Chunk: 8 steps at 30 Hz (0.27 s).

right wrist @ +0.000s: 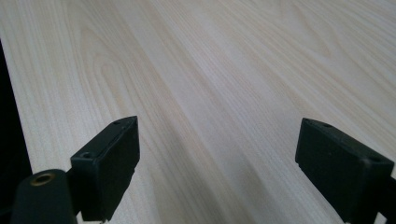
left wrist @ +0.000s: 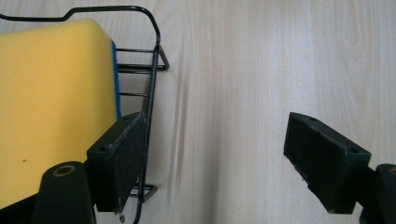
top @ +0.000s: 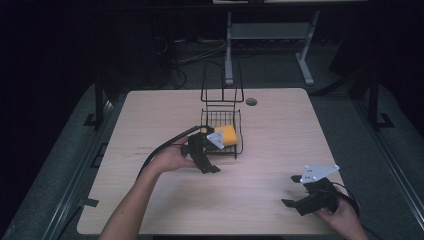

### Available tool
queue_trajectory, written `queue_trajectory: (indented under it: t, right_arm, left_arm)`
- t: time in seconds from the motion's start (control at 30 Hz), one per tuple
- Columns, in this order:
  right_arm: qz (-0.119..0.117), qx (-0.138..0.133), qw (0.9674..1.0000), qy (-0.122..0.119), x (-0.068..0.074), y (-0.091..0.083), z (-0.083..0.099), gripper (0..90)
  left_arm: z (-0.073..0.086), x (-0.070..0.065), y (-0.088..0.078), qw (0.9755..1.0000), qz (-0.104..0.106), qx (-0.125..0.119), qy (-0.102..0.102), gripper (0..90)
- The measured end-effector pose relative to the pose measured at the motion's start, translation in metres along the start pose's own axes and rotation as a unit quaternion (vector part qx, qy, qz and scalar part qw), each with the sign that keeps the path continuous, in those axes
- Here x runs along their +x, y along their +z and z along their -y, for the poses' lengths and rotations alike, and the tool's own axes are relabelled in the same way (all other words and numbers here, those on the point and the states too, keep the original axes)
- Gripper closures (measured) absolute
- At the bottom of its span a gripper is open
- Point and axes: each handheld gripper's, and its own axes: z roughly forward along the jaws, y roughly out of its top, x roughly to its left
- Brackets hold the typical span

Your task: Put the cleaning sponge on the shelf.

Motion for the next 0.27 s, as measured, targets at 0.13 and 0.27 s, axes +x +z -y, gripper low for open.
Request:
queue_trajectory:
  t: [0.13, 0.27]
  right_arm:
    - [0.002, 0.0, 1.0, 0.0, 0.0002, 0.0, -0.0001, 13.5]
    - [0.004, -0.002, 1.0, -0.001, 0.0008, -0.0001, -0.0007, 13.5]
  left_arm:
    - [0.0022, -0.0054, -0.0004, 0.9999, 0.002, 0.011, 0.001, 20.6]
    - [0.0019, -0.0105, -0.0045, 0.9999, 0.002, 0.013, 0.008, 20.6]
